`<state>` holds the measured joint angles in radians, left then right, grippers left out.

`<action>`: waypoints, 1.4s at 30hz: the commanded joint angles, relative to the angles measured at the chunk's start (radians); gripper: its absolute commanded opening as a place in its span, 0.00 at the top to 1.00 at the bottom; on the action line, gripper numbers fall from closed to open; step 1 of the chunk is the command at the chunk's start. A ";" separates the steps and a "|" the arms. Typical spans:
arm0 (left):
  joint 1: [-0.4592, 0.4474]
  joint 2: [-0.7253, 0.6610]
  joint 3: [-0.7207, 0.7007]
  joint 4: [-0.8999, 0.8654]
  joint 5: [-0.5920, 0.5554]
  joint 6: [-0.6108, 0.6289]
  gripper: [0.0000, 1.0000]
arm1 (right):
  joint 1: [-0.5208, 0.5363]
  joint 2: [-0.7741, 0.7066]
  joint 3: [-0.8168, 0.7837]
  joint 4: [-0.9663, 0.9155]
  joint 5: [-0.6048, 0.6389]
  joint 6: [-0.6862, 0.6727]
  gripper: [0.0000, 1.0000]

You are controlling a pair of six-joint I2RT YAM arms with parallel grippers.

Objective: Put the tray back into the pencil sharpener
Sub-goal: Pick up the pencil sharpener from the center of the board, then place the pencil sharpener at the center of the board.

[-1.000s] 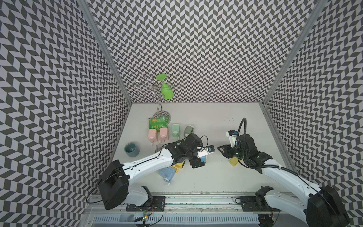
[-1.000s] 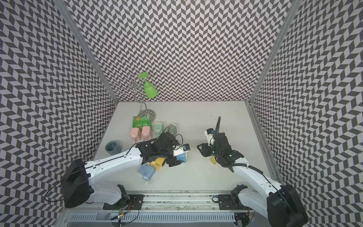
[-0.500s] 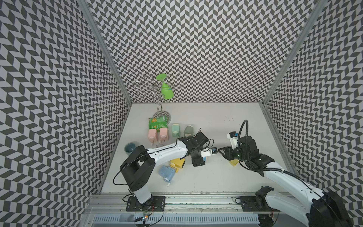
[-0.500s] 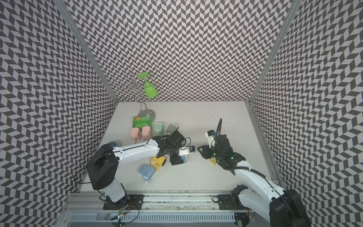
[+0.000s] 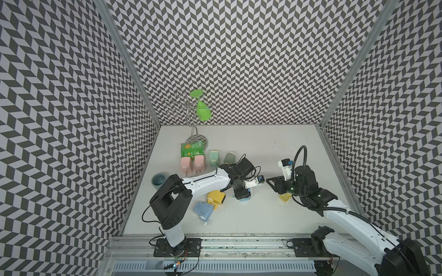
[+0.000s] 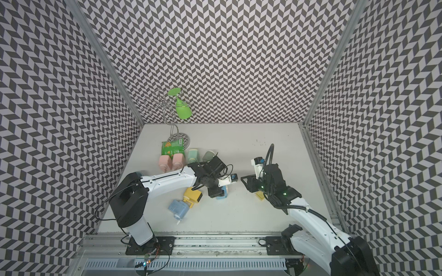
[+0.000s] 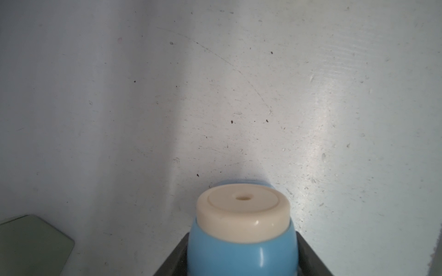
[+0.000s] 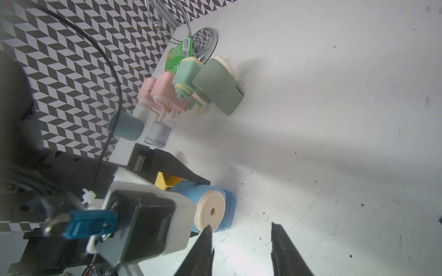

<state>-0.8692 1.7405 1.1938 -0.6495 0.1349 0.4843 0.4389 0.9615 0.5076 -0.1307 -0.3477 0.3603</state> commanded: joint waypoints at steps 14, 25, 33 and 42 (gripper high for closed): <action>0.021 0.201 0.494 -0.171 -0.246 -0.746 1.00 | -0.068 -0.135 -0.007 0.019 0.106 0.053 0.60; 0.069 0.404 0.747 -0.222 -0.334 -0.929 1.00 | -0.071 -0.229 -0.044 0.032 0.148 0.063 0.60; 0.100 0.501 0.816 -0.199 -0.331 -0.949 0.85 | -0.071 -0.236 -0.052 0.027 0.143 0.072 0.60; 0.114 0.569 0.846 -0.208 -0.345 -0.955 0.58 | -0.070 -0.240 -0.054 0.020 0.148 0.072 0.60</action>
<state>-0.7570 2.2974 2.0094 -0.8566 -0.1978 -0.4591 0.3744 0.7383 0.4587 -0.1345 -0.2123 0.4305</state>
